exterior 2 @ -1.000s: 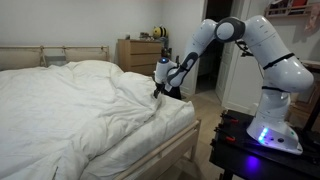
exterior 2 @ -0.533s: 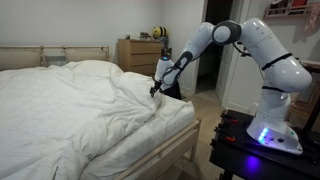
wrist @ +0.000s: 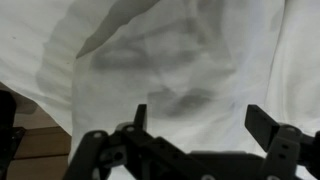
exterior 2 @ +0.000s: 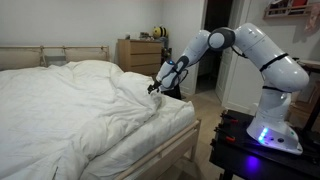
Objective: Straighten the blanket on the bed
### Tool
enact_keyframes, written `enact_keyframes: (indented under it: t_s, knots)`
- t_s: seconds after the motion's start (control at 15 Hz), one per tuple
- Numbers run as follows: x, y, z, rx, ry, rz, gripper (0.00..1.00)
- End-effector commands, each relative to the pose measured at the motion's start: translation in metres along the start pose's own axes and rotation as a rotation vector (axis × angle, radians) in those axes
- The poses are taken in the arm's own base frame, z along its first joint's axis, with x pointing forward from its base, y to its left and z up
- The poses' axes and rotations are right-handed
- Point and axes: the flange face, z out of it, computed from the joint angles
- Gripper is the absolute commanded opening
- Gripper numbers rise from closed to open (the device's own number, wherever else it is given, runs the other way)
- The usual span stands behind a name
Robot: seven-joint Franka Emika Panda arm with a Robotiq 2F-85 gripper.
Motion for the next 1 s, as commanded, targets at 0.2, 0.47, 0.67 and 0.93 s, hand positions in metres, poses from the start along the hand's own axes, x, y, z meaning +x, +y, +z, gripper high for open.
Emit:
enact_keyframes:
  t_s: [0.2, 0.47, 0.67, 0.93]
  knots:
    - [0.001, 0.017, 0.032, 0.084, 0.029, 0.071, 1.00]
    - [-0.003, 0.027, 0.048, 0.094, 0.017, 0.081, 1.00]
    - [-0.005, 0.031, 0.053, 0.090, 0.012, 0.082, 1.00]
    - [-0.003, 0.032, 0.054, 0.079, 0.018, 0.059, 0.69]
